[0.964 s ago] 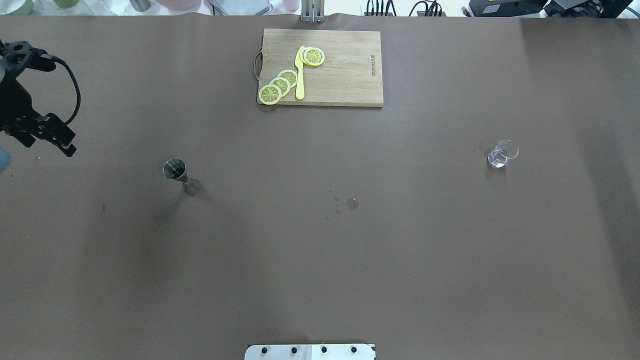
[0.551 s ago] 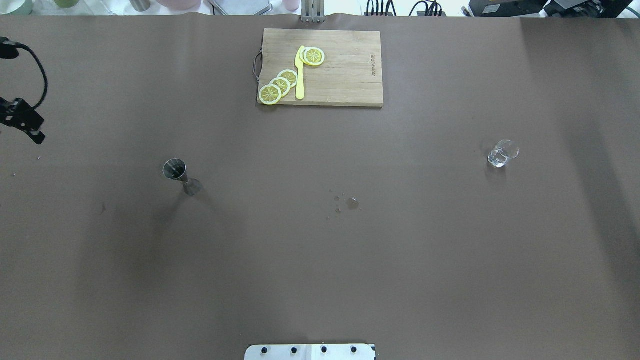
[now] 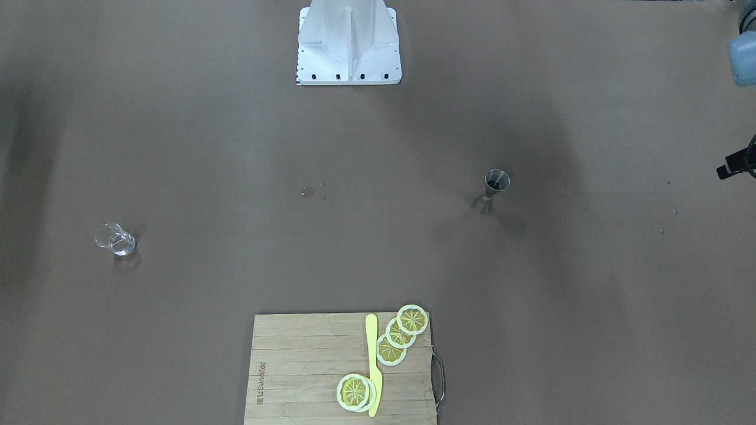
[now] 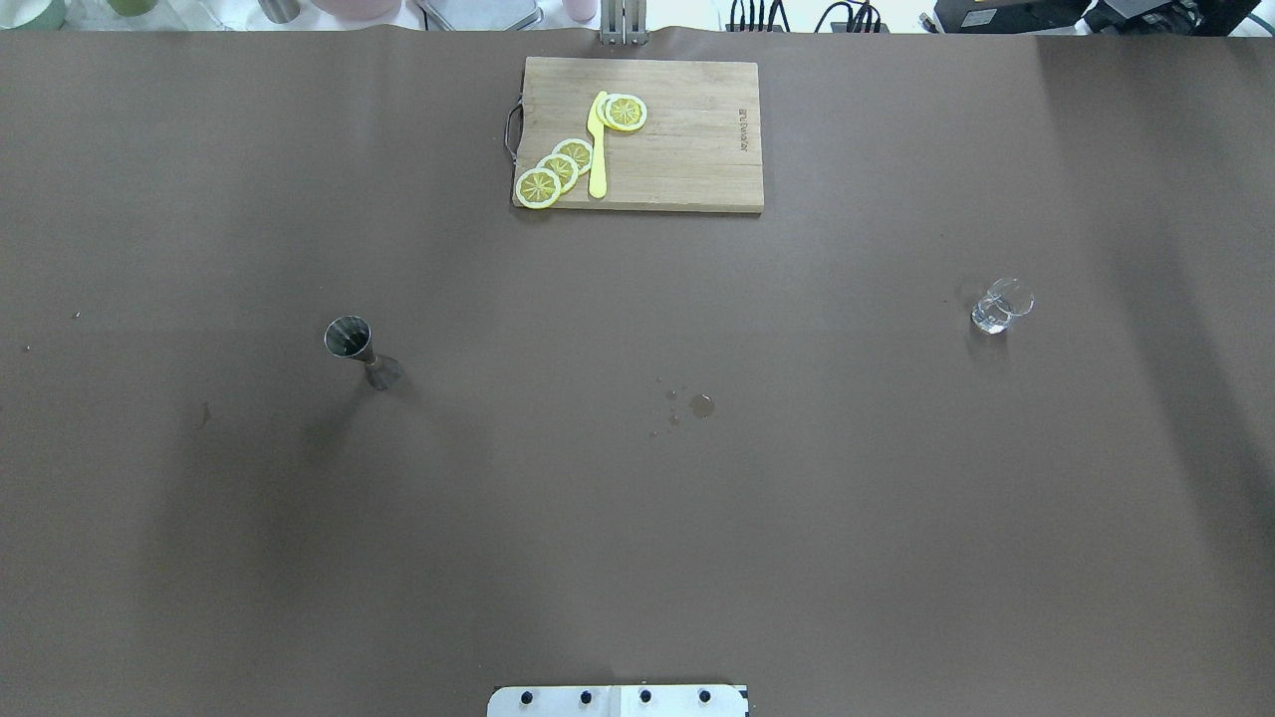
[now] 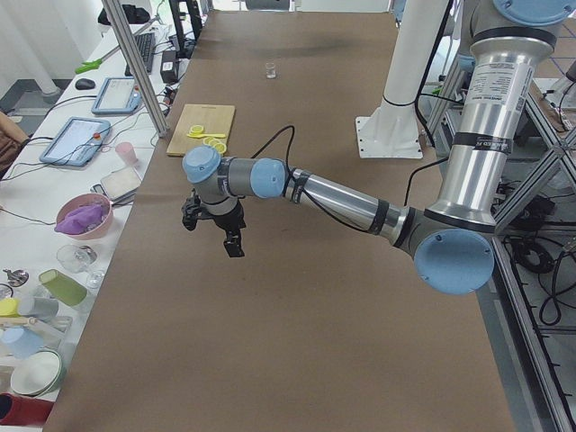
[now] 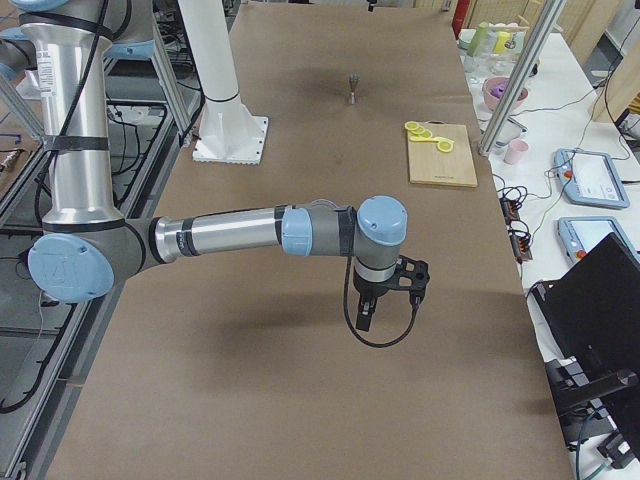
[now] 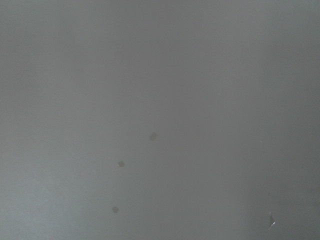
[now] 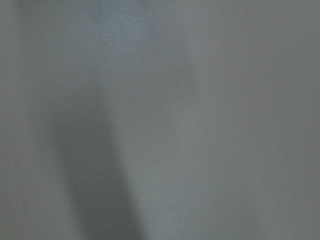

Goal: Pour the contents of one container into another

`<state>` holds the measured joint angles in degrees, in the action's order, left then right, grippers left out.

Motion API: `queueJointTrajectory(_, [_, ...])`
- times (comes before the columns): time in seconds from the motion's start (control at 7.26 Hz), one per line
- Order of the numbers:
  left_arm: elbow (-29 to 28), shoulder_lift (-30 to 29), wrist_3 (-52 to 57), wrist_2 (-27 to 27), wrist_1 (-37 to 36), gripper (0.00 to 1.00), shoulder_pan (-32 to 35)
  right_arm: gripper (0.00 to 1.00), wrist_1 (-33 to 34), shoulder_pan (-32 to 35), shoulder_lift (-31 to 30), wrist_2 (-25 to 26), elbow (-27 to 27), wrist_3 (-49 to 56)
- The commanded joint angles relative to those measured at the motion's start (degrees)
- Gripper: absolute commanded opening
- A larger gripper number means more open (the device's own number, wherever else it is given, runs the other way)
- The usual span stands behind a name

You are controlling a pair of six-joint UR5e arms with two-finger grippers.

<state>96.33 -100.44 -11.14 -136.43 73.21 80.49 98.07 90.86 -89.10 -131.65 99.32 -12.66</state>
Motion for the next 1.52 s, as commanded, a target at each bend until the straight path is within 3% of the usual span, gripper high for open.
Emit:
queueJointTrajectory(0.0, [-10.2, 0.0, 5.0, -0.3, 9.0, 0.98, 3.8, 1.00, 0.0, -0.1, 0.0, 0.1, 0.1, -0.1])
queueJointTrajectory(0.14, [-16.9, 0.2, 6.0, -0.3, 17.0, 0.98, 5.6, 1.00, 0.0, -0.1, 0.0, 0.1, 0.1, 0.0])
queueJointTrajectory(0.41, [-18.0, 1.7, 6.1, -0.6, 19.5, 0.98, 8.3, 1.00, -0.2, -0.1, -0.2, 0.0, 0.1, 0.0])
queueJointTrajectory(1.1, [-7.9, 7.1, 6.0, -0.6, 18.6, 0.98, 8.5, 1.00, -0.3, -0.1, -0.4, -0.1, 0.1, 0.4])
queueJointTrajectory(1.38, [-7.6, 7.5, 6.0, -3.9, 18.5, 0.98, 8.5, 1.00, -1.6, -0.1, -0.6, -0.7, 0.4, 2.3])
